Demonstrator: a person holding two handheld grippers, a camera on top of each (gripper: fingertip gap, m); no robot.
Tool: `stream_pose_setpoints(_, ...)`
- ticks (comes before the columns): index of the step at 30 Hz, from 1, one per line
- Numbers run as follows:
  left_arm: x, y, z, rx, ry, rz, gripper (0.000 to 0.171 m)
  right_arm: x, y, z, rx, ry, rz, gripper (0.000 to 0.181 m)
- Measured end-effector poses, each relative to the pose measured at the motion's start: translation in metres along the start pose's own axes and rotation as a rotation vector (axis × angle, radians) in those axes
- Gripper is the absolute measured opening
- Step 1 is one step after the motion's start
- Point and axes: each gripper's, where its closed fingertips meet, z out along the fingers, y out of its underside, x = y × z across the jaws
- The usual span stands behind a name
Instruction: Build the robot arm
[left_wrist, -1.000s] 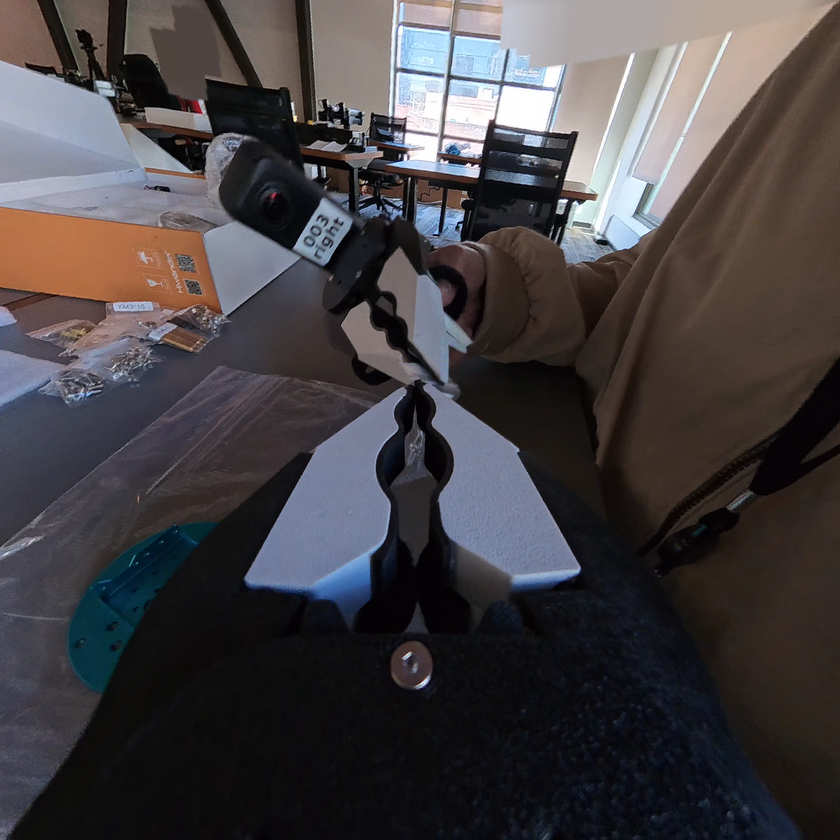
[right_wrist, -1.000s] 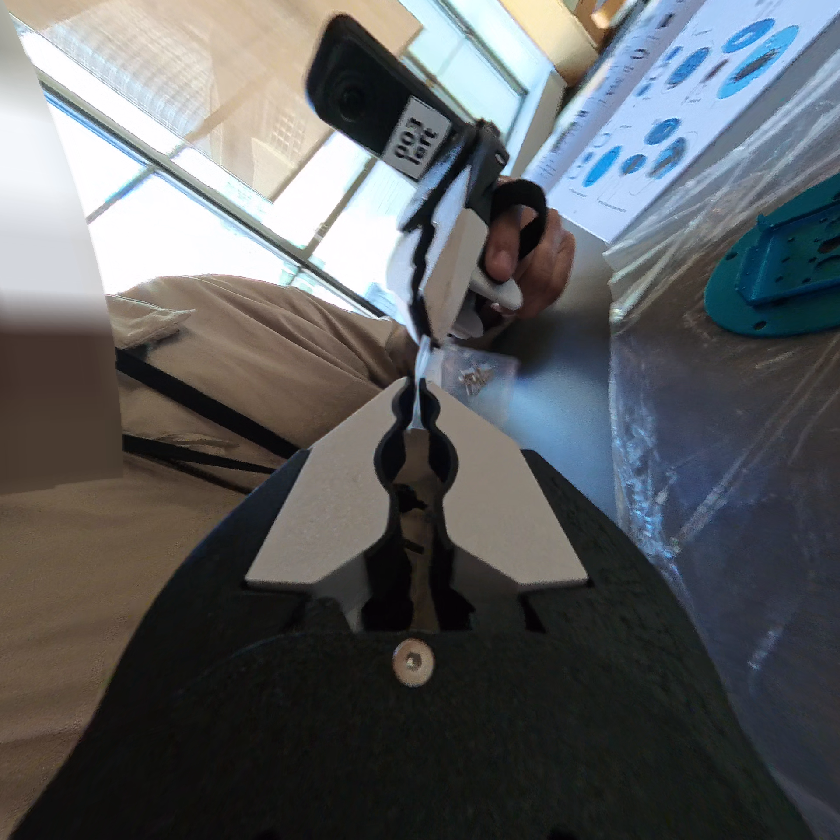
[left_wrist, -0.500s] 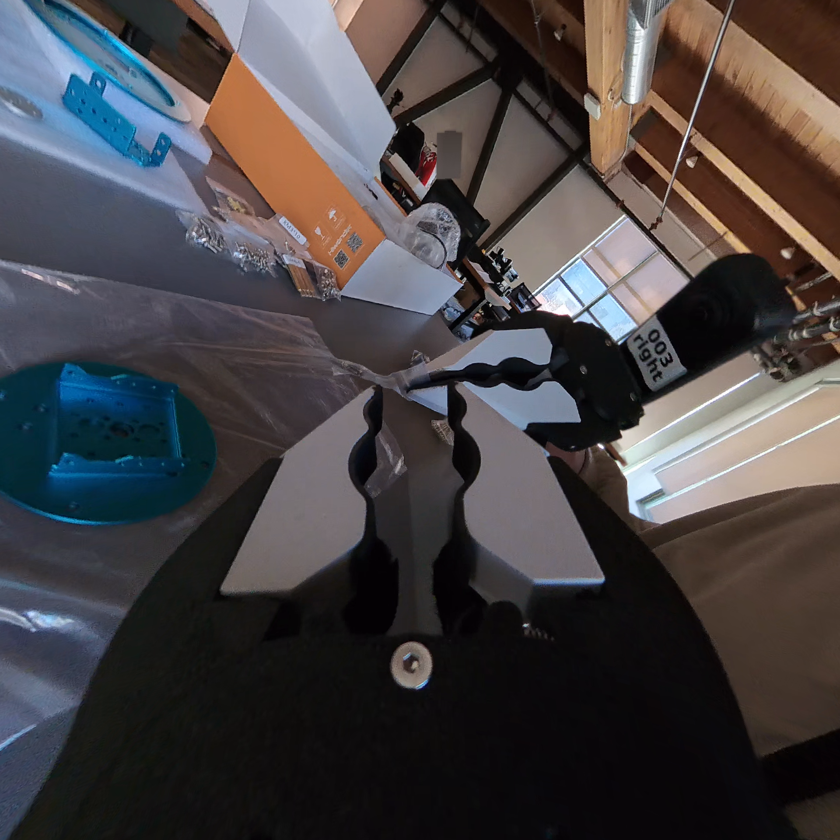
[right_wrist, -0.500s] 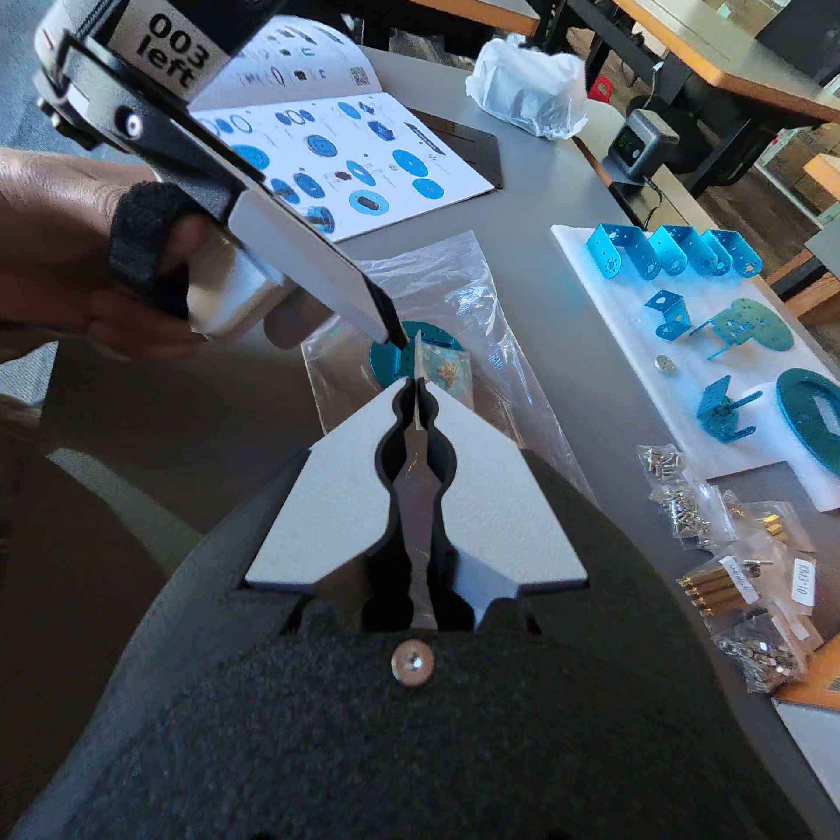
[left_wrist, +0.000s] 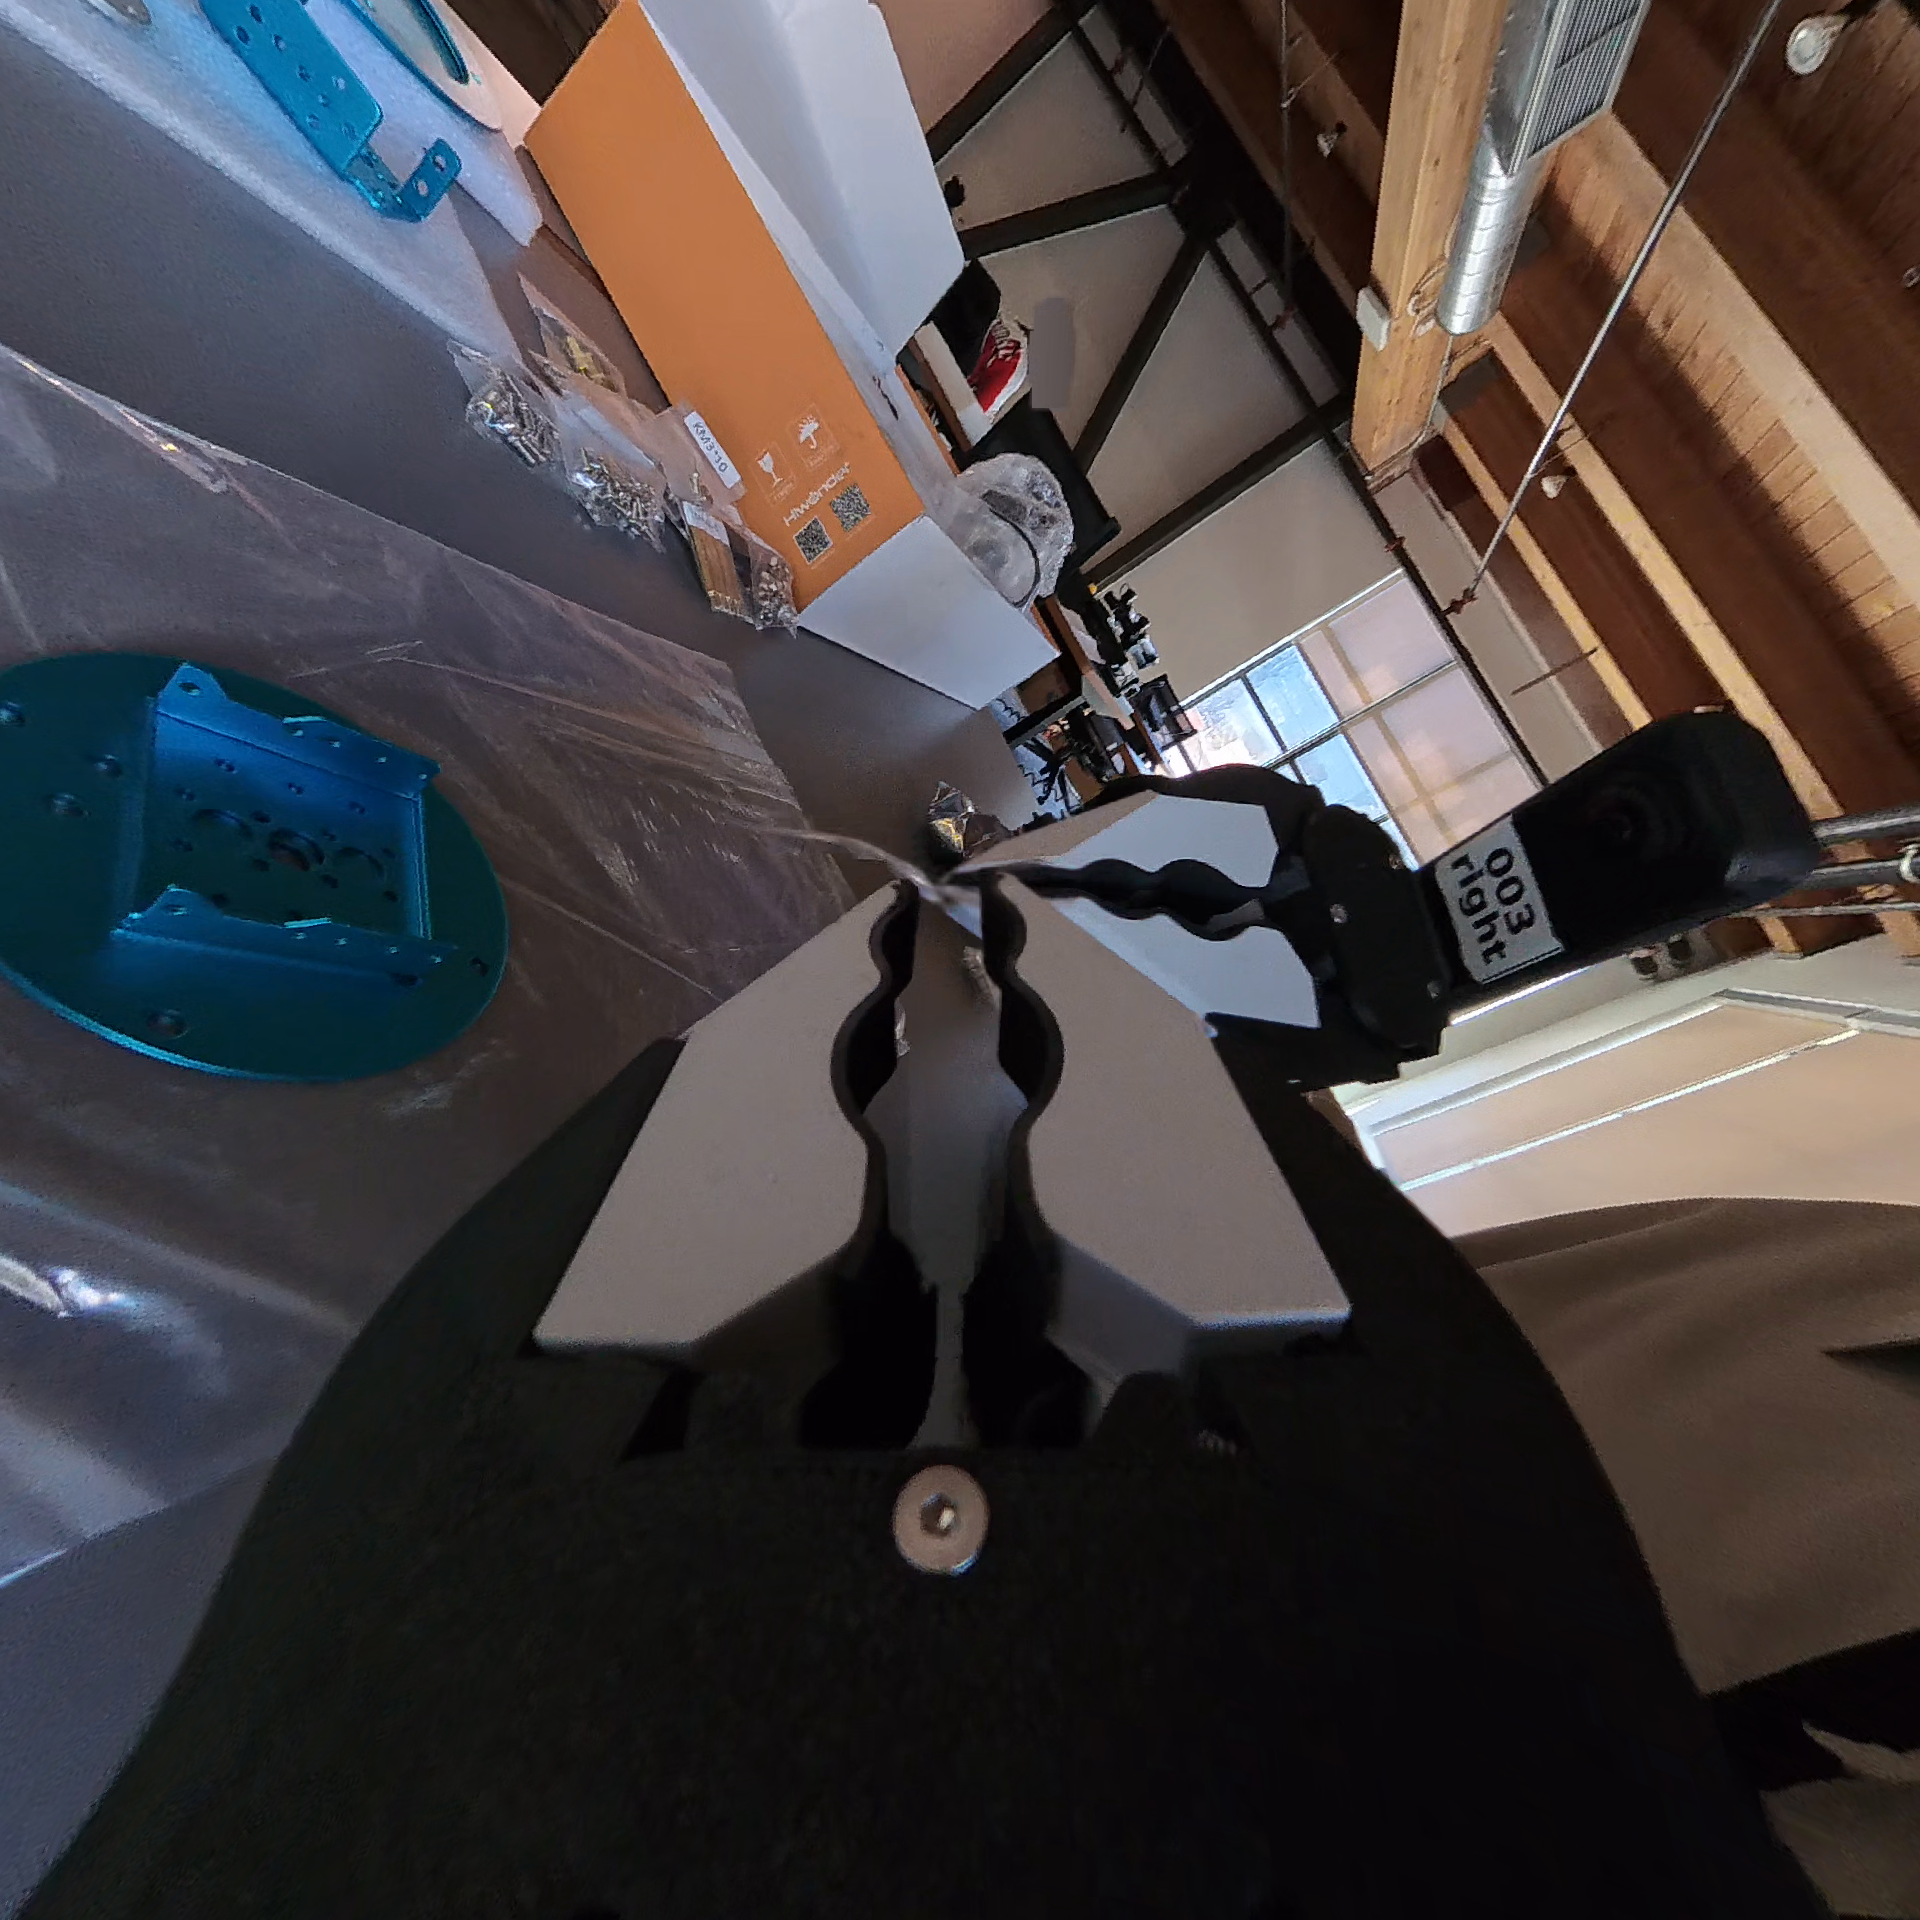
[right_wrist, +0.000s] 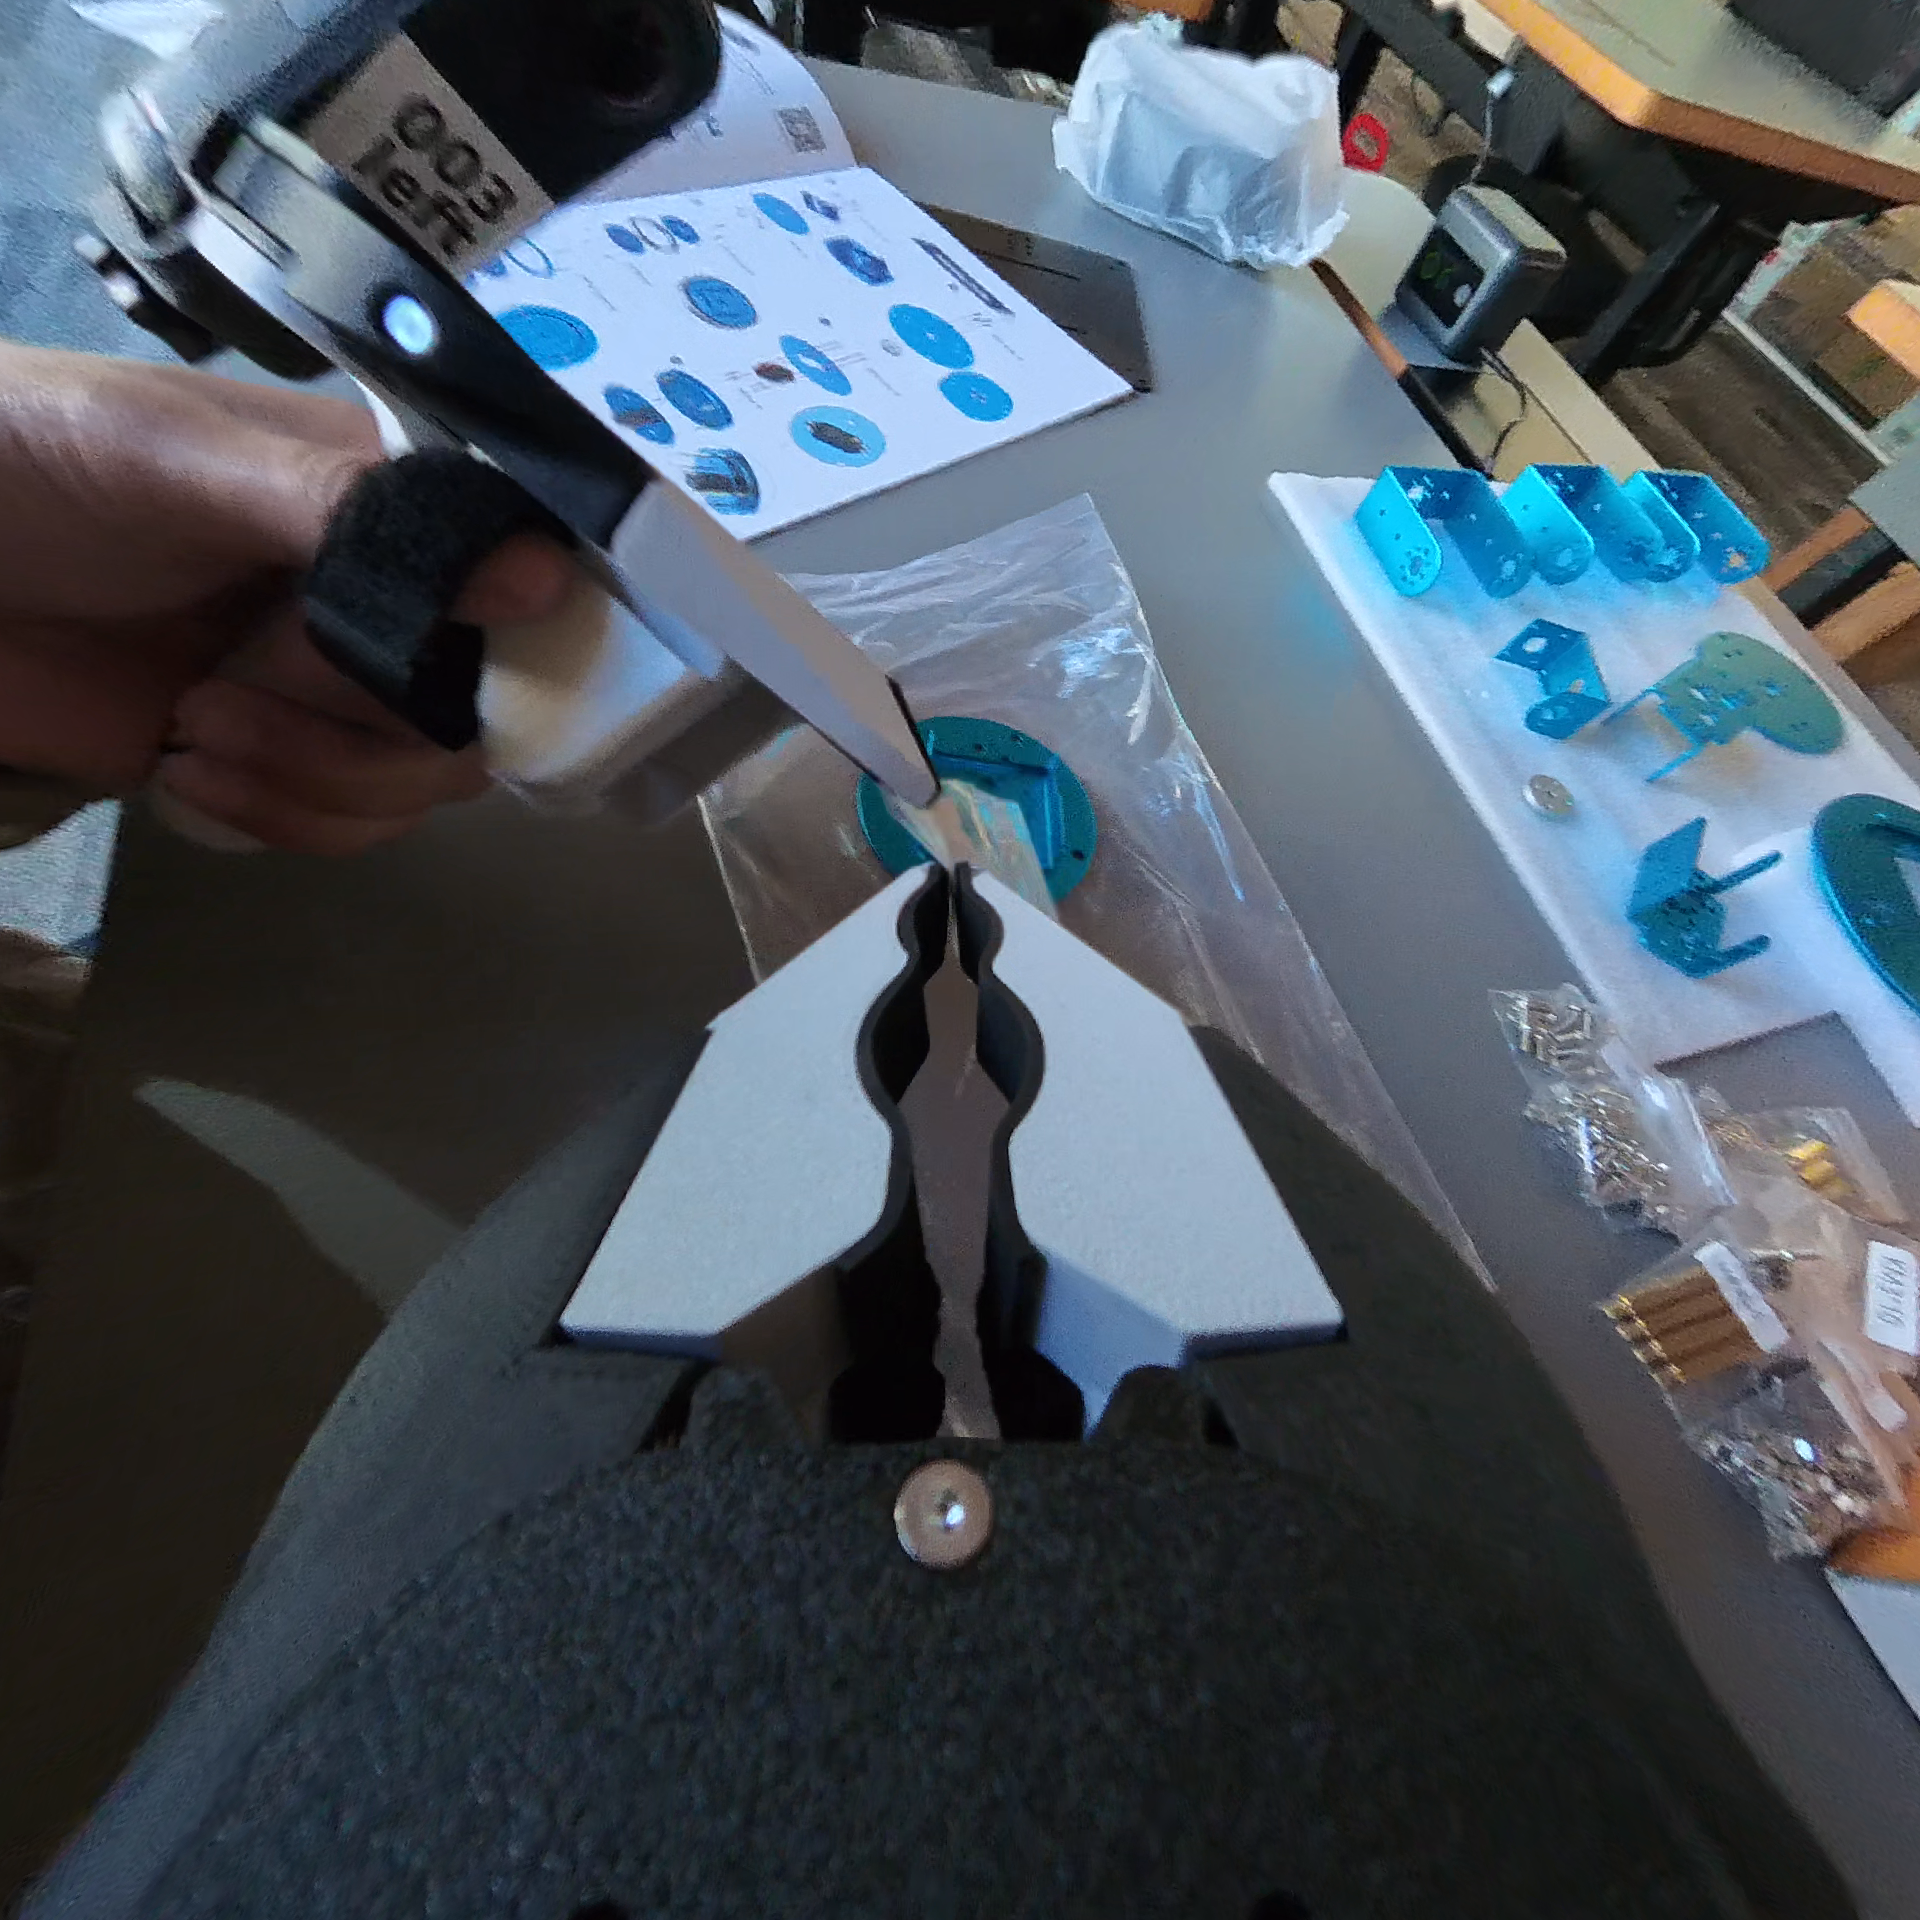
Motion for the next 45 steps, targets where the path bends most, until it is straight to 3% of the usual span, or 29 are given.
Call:
stream_pose_setpoints(4, 0.003, 0.004, 0.0, -0.014, 0.016, -0.038, 0.022, 0.012, 0.01, 0.005, -0.078, 0.136, -0.063, 0.0)
stream_pose_setpoints(7, 0.002, 0.008, 0.002, -0.018, 0.001, -0.046, 0.027, 0.003, 0.011, 0.008, -0.079, 0.1, -0.058, 0.0)
stream_pose_setpoints(9, 0.0, 0.007, 0.004, -0.006, -0.009, -0.045, 0.026, -0.005, 0.007, 0.008, -0.056, 0.065, -0.039, 0.0)
stream_pose_setpoints(13, -0.003, 0.005, 0.004, -0.011, -0.019, -0.023, 0.008, -0.007, 0.005, 0.007, -0.046, 0.063, -0.045, 0.0)
stream_pose_setpoints(17, -0.004, 0.005, 0.002, -0.028, -0.012, -0.011, 0.0, -0.02, 0.0, 0.008, 0.005, -0.079, 0.104, 0.005)
stream_pose_setpoints(23, 0.008, -0.003, -0.006, -0.04, 0.121, -0.058, 0.0, -0.031, -0.016, -0.005, 0.133, -0.466, 0.517, 0.022)
stream_pose_setpoints(27, 0.02, -0.003, -0.009, -0.048, 0.221, -0.105, 0.0, -0.021, -0.013, -0.004, 0.151, -0.45, 0.521, 0.024)
stream_pose_setpoints(30, 0.025, -0.003, -0.009, -0.038, 0.274, -0.137, 0.0, -0.03, -0.02, -0.008, 0.182, -0.567, 0.605, 0.019)
stream_pose_setpoints(35, 0.026, -0.003, -0.01, -0.036, 0.258, -0.102, 0.0, -0.027, -0.02, -0.011, 0.201, -0.626, 0.686, 0.011)
stream_pose_setpoints(45, 0.017, 0.0, -0.008, -0.043, 0.154, -0.009, 0.0, -0.018, -0.034, -0.026, 0.307, -0.639, 0.656, 0.0)
